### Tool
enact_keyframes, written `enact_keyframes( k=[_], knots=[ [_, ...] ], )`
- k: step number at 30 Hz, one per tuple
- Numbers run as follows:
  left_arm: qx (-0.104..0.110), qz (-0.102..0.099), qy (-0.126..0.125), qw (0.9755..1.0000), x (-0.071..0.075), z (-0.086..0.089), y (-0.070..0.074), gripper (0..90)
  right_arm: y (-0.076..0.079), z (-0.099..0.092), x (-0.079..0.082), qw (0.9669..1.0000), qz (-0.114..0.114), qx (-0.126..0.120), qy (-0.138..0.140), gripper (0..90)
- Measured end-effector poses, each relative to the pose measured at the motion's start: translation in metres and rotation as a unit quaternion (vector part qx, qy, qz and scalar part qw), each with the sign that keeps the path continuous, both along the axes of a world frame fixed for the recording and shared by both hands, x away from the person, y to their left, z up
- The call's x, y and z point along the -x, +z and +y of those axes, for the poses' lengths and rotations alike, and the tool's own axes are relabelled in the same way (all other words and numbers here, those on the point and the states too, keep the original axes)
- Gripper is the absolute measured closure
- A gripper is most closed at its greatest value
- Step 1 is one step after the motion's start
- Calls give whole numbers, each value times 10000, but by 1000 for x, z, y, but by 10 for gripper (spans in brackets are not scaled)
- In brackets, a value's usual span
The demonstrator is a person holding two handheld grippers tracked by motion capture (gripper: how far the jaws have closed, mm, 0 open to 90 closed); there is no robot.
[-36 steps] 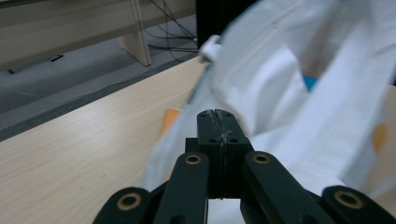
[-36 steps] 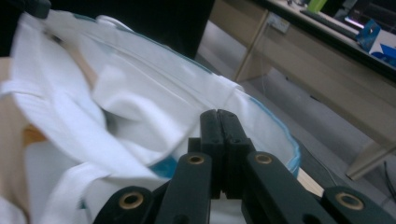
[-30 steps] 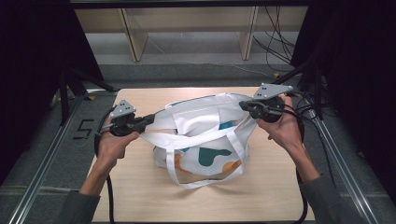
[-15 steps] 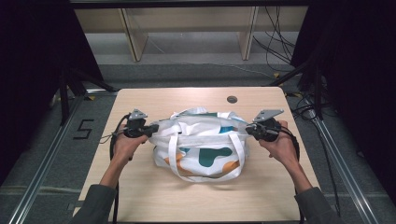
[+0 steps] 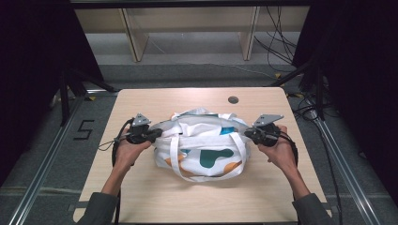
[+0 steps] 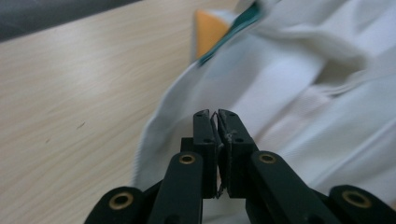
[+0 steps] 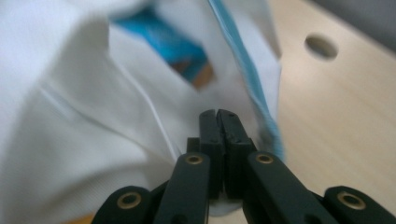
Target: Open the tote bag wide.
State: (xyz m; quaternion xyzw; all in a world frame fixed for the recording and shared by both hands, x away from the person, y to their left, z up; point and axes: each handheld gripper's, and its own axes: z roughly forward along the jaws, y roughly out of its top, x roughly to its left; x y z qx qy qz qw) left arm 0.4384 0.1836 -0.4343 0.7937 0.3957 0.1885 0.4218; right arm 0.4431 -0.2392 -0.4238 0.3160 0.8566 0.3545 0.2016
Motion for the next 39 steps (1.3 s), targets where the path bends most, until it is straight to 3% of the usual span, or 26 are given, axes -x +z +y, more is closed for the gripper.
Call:
enact_keyframes(
  k=[1,3,4,5,7,8,9,10,11,13,14,16,18,19,20,21,23,24,27,29,30,33,35,36,37,39],
  knots=[
    [174,-51,-102,9998,4,-8,4,845,8,1,0,9999,-62,-120,54,887],
    [73,-42,-474,9988,10,-24,7,844,30,14,-1,9990,-262,-256,238,888],
    [73,-42,-474,9988,10,-24,7,845,30,14,-1,9990,-262,-256,238,888],
    [-218,-93,-627,9978,12,-30,7,845,34,19,-2,9985,-272,-310,360,891],
    [-387,-149,-664,9969,13,-35,5,848,38,36,-4,9976,-191,-231,622,900],
    [-251,-76,-693,9972,14,-36,4,869,35,49,-6,9971,-144,-87,737,900],
    [-43,68,-792,9968,16,-37,2,869,35,49,-6,9971,-144,-87,737,900],
    [-65,116,-894,9959,19,-38,1,877,32,55,-7,9967,-54,-40,814,900],
    [-380,230,-1147,9924,29,-42,-3,884,25,63,-8,9966,10,175,801,900],
    [-540,177,-1274,9902,36,-43,-7,883,17,65,-5,9957,220,185,882,900],
    [-492,239,-1273,9904,36,-43,-7,883,15,65,-1,9942,351,203,997,900],
    [-392,260,-1240,9912,35,-42,-6,870,13,66,4,9931,357,267,1089,900],
    [-91,194,-1086,9939,29,-42,2,864,10,66,23,9871,559,361,1457,900],
    [-91,194,-1086,9939,29,-42,2,859,7,66,30,9839,704,494,1568,900],
    [-41,148,-1108,9937,26,-44,7,859,7,66,30,9839,704,494,1568,900],
    [-6,41,-1064,9943,18,-52,16,856,-4,66,40,9811,849,652,1612,900],
    [-74,16,-1123,9936,13,-58,20,859,-8,66,42,9793,895,676,1687,900],
    [-246,90,-1215,9922,3,-71,26,858,-12,66,46,9798,886,661,1667,900],
    [-463,206,-1247,9909,-7,-81,31,851,-4,65,48,9822,766,579,1616,900],
    [-300,415,-1261,9907,-19,-89,33,852,6,64,45,9859,525,409,1535,900],
    [-300,415,-1261,9907,-19,-89,33,853,6,64,45,9859,525,409,1535,900],
    [-364,556,-1445,9873,-19,-98,29,854,24,65,36,9910,48,123,1331,900],
    [-549,621,-1698,9820,-15,-109,24,848,29,70,20,9928,-179,168,1176,900],
    [-549,621,-1698,9820,-15,-109,24,848,29,70,20,9928,-179,168,1176,900],
    [-696,582,-1648,9821,-17,-112,21,848,21,74,12,9927,-23,263,1173,900],
    [-938,596,-1515,9822,-25,-115,16,853,17,75,11,9918,19,352,1229,900]
  ],
)
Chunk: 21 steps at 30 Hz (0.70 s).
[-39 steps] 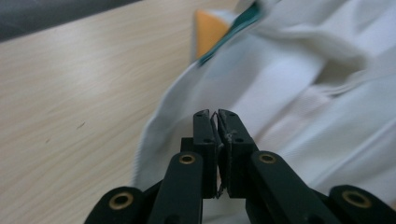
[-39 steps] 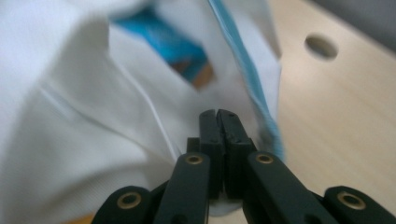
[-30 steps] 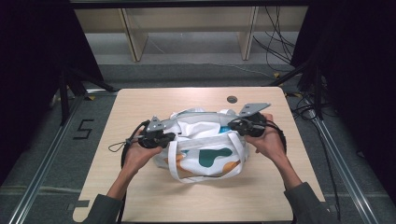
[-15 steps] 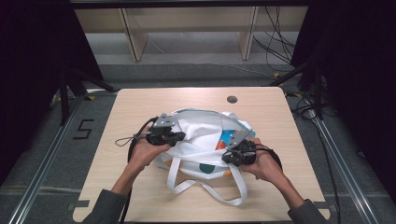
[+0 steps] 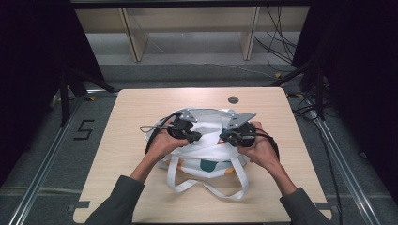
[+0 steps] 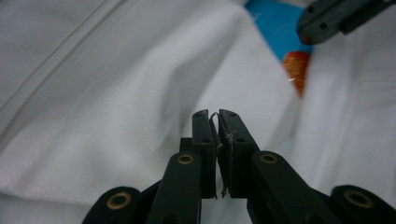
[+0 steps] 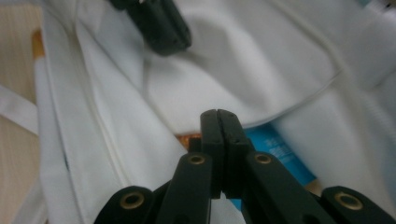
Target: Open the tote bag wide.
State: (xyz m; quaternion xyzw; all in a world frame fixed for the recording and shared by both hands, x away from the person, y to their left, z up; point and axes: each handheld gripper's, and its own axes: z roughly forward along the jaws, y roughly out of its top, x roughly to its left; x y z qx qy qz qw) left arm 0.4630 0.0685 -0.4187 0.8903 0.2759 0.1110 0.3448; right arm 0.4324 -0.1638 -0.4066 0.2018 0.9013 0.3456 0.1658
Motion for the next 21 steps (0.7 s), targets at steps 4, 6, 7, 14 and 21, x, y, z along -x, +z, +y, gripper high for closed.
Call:
enact_keyframes(
  k=[4,6,7,14,21],
  knots=[
    [-21,28,303,9995,-19,-2,-10,892,-17,-1,10,9984,498,32,251,900],
    [-26,91,477,9988,-30,-2,-13,893,-21,-1,14,9978,580,94,307,900],
    [-136,82,561,9983,-38,-3,-14,893,-25,-1,18,9970,664,133,378,900],
    [-429,137,1254,9911,-83,-5,-29,896,-46,-1,48,9943,747,446,612,900],
    [-388,15,1038,9938,-69,-5,-19,852,-39,-4,45,9960,697,219,517,900]
  ],
)
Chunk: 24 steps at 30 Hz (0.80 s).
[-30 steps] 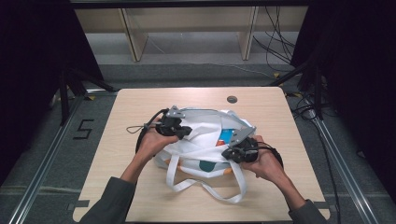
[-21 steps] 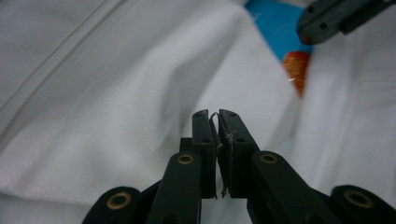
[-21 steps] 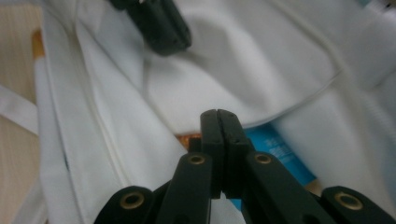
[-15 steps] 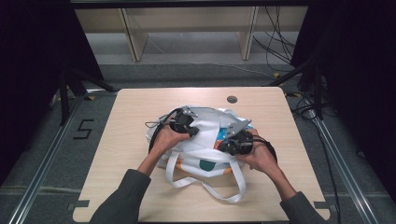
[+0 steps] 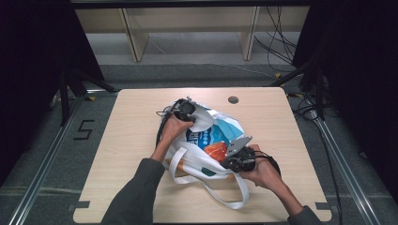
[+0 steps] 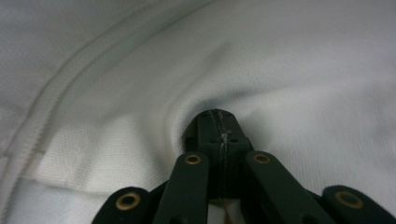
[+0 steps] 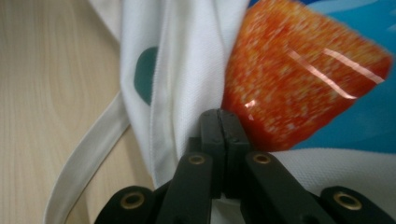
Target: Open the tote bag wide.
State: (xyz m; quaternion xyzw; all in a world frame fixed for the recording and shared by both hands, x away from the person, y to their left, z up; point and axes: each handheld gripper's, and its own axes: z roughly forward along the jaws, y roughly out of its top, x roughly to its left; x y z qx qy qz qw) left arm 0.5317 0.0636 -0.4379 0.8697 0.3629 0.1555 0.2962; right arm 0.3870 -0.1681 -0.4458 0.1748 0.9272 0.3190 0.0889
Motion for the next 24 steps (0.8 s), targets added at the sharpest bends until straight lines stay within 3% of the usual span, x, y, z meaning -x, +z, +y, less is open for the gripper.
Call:
enact_keyframes(
  k=[1,2,3,4,5,7,9,11,12,14,16,17,18,20,21,23,24],
  knots=[
    [155,-54,-97,9998,9,10,9,820,11,-4,-2,9996,-65,-183,-182,900],
    [155,-54,-97,9998,9,10,9,812,11,-4,-2,9996,-65,-183,-182,900],
    [329,-68,-120,9994,15,18,14,812,18,-7,-5,9989,-218,-337,-237,900],
    [583,-42,-257,9980,25,28,20,811,35,-13,-12,9967,-522,-580,-241,900],
    [583,-42,-257,9980,25,28,20,807,35,-13,-12,9967,-522,-580,-241,900],
    [791,-90,-331,9963,38,38,24,802,49,-17,-18,9935,-706,-737,-515,900],
    [666,-69,-550,9962,55,46,21,787,62,-18,-33,9907,-946,-626,-749,900],
    [617,-11,-611,9962,60,49,19,781,63,-17,-38,9905,-959,-577,-795,900],
    [464,90,-785,9958,69,55,13,782,64,-16,-50,9897,-994,-491,-903,900],
    [411,143,-790,9959,71,58,10,783,63,-15,-55,9890,-980,-365,-1048,900],
    [272,352,-924,9947,71,64,6,785,58,-14,-69,9868,-1026,45,-1252,900],
    [341,385,-871,9949,73,65,2,789,54,-15,-76,9865,-978,181,-1300,900],
    [209,391,-978,9942,76,68,2,794,50,-18,-84,9858,-931,285,-1366,900],
    [55,379,-1106,9931,85,70,0,802,40,-26,-100,9826,-731,563,-1610,900],
    [21,364,-1118,9931,90,72,-1,806,34,-33,-108,9795,-730,629,-1767,900],
    [52,283,-1180,9926,101,76,-2,818,17,-44,-123,9786,-405,379,-1979,900],
    [122,301,-1238,9918,103,80,-5,829,5,-50,-132,9793,-136,342,-1991,900]
  ],
)
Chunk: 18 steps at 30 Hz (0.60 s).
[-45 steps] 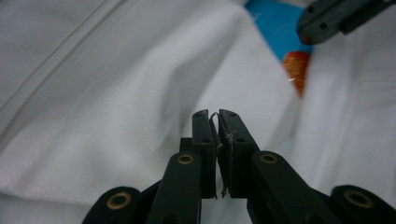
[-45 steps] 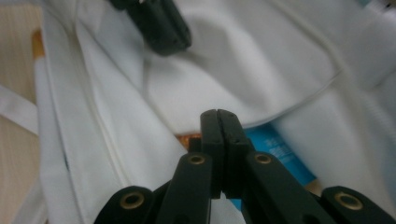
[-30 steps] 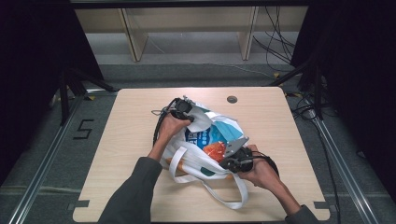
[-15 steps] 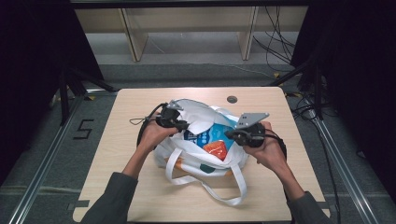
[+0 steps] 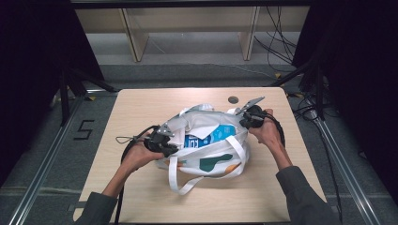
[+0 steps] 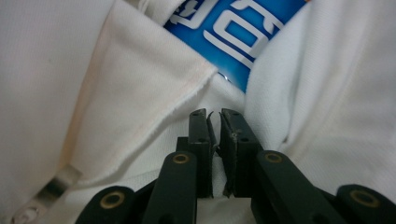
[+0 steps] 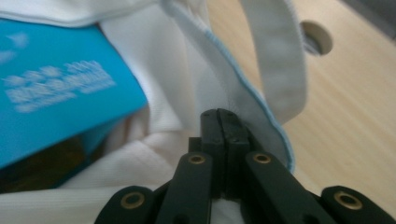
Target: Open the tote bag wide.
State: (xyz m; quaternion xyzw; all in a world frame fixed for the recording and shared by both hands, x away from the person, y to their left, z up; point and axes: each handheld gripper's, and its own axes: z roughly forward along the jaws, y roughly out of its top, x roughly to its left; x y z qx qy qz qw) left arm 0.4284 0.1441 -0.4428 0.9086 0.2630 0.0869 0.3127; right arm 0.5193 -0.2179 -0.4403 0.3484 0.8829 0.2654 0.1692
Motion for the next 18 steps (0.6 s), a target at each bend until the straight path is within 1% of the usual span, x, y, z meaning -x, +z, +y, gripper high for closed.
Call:
enact_keyframes(
  k=[1,2,3,4,5,6,7,8,9,10,11,12,13,14,15,16,17,18],
  knots=[
    [0,0,0,10000,0,0,0,837,-6,-1,-3,10000,31,-50,3,900],
    [143,84,-23,9999,0,3,-3,837,-6,-1,-3,10000,31,-50,3,900],
    [380,215,43,9990,-2,8,-5,844,-10,0,-3,9997,185,-32,-147,900],
    [854,338,273,9954,-2,12,-8,851,-20,1,-5,9994,265,-94,-193,900],
    [854,338,273,9954,-2,12,-8,852,-20,1,-5,9994,265,-94,-193,900],
    [792,255,286,9961,-1,11,-8,852,-23,1,-5,9996,230,-112,-156,900],
    [637,45,201,9978,1,8,-4,845,-22,0,-2,9998,138,-81,-85,900],
    [637,45,201,9978,1,8,-4,835,-22,0,-2,9998,138,-81,-85,900],
    [752,-43,300,9967,3,7,-1,835,-20,0,0,9998,-26,-212,-43,900],
    [822,-124,323,9960,2,7,4,820,-4,-4,9,9986,-111,-471,-224,900],
    [898,-271,374,9949,1,8,10,820,-4,-4,9,9986,-111,-471,-224,900],
    [936,-413,469,9936,-1,7,16,818,3,-7,12,9973,-253,-679,-134,900],
    [1087,-767,707,9886,-7,7,28,806,19,-8,24,9936,-397,-1057,14,900],
    [1087,-767,707,9886,-7,7,28,809,19,-8,24,9936,-397,-1057,14,900],
    [1171,-995,858,9844,-17,8,36,807,27,-4,35,9895,-733,-1187,370,900],
    [1171,-995,858,9844,-17,8,36,806,27,-4,35,9895,-733,-1187,370,900],
    [1153,-1125,1056,9813,-22,9,38,806,30,-1,43,9877,-863,-1213,482,900],
    [1177,-1114,1172,9798,-25,10,37,807,33,3,55,9863,-841,-1304,562,900]
  ],
)
